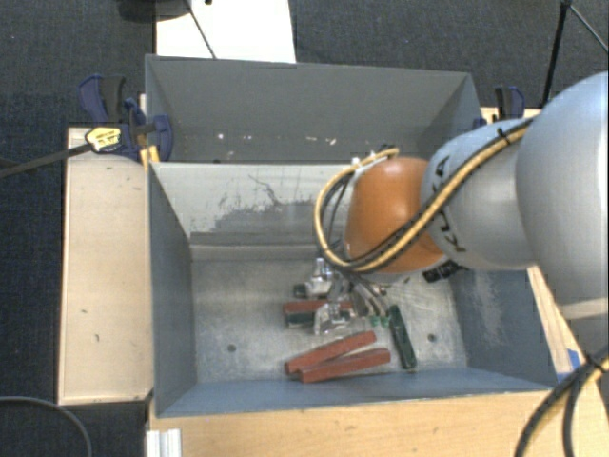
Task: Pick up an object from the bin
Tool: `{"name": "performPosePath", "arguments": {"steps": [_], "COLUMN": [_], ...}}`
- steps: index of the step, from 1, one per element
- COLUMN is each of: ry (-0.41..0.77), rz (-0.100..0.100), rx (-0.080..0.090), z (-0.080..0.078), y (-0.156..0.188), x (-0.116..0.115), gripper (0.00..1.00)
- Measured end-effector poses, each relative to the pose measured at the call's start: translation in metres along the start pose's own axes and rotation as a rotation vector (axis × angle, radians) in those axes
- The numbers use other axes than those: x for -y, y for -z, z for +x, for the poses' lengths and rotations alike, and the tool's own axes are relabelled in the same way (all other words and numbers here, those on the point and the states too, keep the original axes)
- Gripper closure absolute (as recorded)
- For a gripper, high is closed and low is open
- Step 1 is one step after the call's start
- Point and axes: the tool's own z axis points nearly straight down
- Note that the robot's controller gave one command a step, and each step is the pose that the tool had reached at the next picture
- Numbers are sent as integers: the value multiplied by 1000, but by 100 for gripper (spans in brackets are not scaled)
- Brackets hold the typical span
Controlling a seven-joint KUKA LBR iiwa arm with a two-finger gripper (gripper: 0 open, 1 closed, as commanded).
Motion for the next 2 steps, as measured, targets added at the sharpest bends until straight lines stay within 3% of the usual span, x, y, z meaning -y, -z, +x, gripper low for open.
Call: {"name": "performPosePath", "arguments": {"steps": [1,2], "ry": [-1,227], "rz": [0,-2], "rx": [0,-23], "z": [0,-6], "y": [0,182], "x": [0,-2], "gripper": [100,100]}}
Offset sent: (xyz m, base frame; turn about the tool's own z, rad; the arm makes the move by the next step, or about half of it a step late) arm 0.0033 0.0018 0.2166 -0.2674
